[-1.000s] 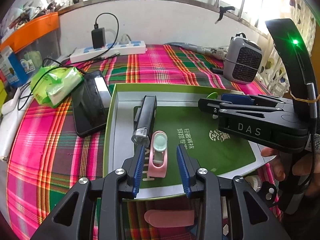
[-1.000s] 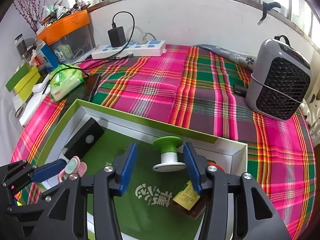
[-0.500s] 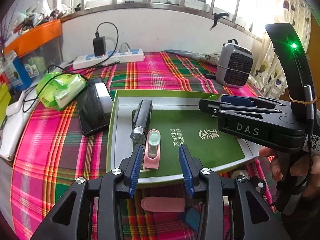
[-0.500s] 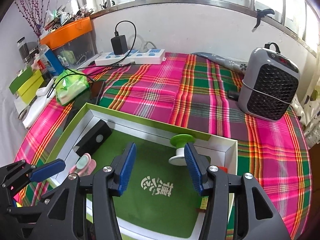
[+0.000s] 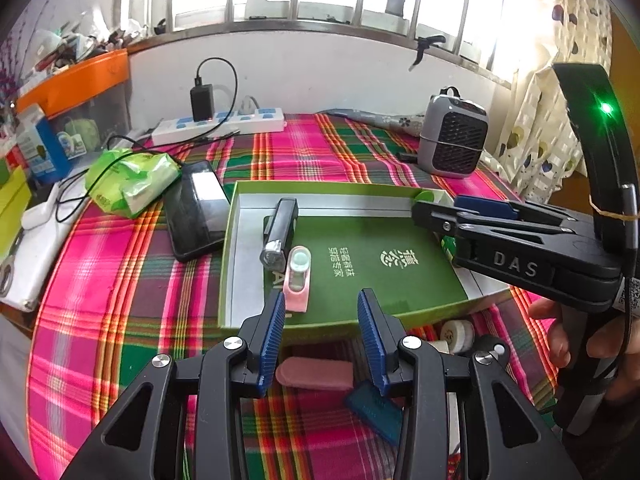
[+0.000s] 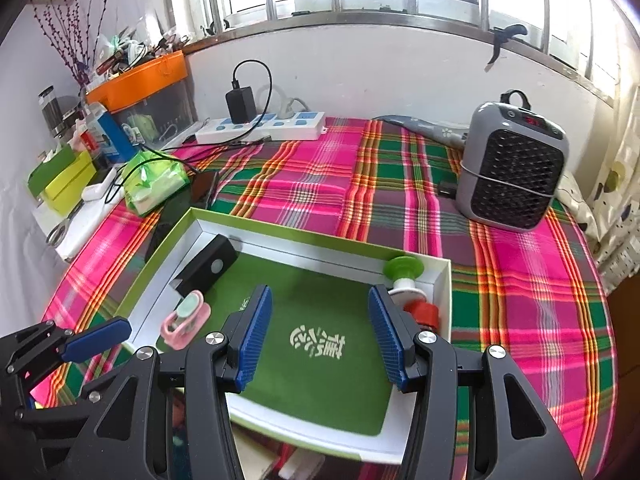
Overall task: Organize rigid objects
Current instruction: 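Lift both open tools out of the box toward the remaining items, then grasp the silver lighter with the right tool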
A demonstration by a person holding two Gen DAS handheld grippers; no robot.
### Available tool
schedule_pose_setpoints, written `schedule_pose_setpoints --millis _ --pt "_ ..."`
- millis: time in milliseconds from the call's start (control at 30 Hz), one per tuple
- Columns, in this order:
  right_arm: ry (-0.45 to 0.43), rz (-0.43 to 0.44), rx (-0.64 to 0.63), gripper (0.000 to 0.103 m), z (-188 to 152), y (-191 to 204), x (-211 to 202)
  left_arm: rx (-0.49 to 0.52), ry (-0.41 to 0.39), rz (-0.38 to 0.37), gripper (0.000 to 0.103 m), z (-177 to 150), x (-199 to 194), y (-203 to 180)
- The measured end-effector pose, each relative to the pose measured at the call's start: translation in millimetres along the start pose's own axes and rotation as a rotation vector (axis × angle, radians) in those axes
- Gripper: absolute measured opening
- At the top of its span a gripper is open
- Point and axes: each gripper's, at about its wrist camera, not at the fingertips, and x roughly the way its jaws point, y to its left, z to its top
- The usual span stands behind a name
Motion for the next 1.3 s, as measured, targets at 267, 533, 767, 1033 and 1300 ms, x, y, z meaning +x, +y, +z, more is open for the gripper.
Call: schedule_pose_setpoints --millis 267,533,767,1033,1300 --pt "-0.024 -0.001 0.027 0.051 -17 -2 -22 -0.022 -0.004 -0.004 0.037 -15 -12 5" --pt "-0.046 -0.011 0.067 0.051 -39 -3 -42 -0.036 -0.011 -0.008 0.037 -33 -26 14" --pt "-0.04 -0.019 0.08 0.051 -69 6 -60 -0.049 -0.001 -0.03 0.037 -52 -33 21" --pt "-0.03 -0.058 0.08 0.051 -101 23 -73 -0.031 0.033 -0.05 0.037 -67 -32 25" --pt "0.013 -0.067 0.138 0.051 -123 31 -63 -0.016 0.067 -0.075 0.037 -77 -29 29"
